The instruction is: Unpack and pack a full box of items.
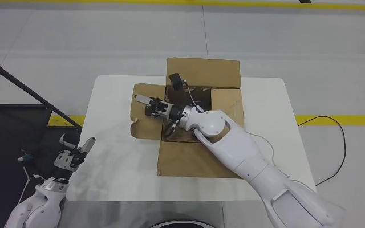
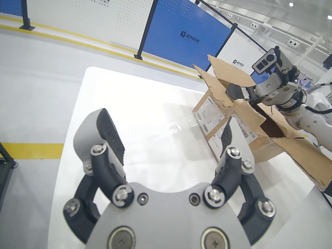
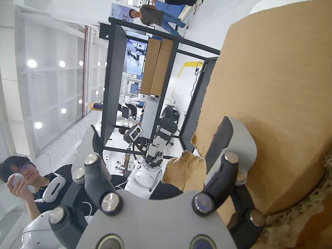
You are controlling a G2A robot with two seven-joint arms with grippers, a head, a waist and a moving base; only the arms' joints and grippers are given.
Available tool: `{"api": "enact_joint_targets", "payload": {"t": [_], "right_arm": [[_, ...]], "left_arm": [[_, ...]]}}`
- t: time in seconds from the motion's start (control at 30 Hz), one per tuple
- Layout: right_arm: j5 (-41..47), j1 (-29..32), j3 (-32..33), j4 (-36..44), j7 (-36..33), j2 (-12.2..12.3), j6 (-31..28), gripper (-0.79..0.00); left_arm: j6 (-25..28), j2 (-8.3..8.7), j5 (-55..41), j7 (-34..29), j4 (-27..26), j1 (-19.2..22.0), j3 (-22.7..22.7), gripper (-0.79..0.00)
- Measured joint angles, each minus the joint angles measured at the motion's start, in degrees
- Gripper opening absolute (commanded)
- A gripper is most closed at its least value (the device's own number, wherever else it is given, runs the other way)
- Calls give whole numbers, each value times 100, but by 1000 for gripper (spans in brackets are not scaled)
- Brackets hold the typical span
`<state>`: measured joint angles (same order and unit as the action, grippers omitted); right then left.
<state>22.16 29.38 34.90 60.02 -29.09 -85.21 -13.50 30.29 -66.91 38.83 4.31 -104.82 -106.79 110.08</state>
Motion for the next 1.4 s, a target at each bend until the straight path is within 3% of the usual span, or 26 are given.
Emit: {"api": "enact_joint_targets", "payload": {"t": [0.23, 0.4, 0.67, 0.9, 1.1, 1.23, 1.4], "right_arm": [[-78, -3, 62, -202, -54, -114, -102, 0], [-49, 79, 380, 14, -341, -41, -217, 0], [-312, 573, 1442, 1114, -1377, 396, 4, 0], [-595, 1534, 2790, 2569, -2571, 879, 195, 0], [-554, 2449, 4074, 3598, -3427, 1200, 91, 0], [-324, 3063, 4920, 4056, -3881, 1362, -92, 0], [-105, 3648, 5799, 4247, -4244, 1509, -329, 0]], "left_arm": [[51, -3, -14, -85, 17, 22, 49, 0], [141, 2, -99, -188, -105, 57, 108, 0], [-27, 41, -195, -628, -628, 301, 358, 0], [50, 106, -669, -1421, -1270, 710, 290, 0], [-78, 202, -1368, -2629, -1765, 1444, -197, 0], [-419, 258, -1735, -3468, -1875, 2207, -832, 0], [-946, 257, -1654, -4008, -1637, 3196, -1824, 0]]}}
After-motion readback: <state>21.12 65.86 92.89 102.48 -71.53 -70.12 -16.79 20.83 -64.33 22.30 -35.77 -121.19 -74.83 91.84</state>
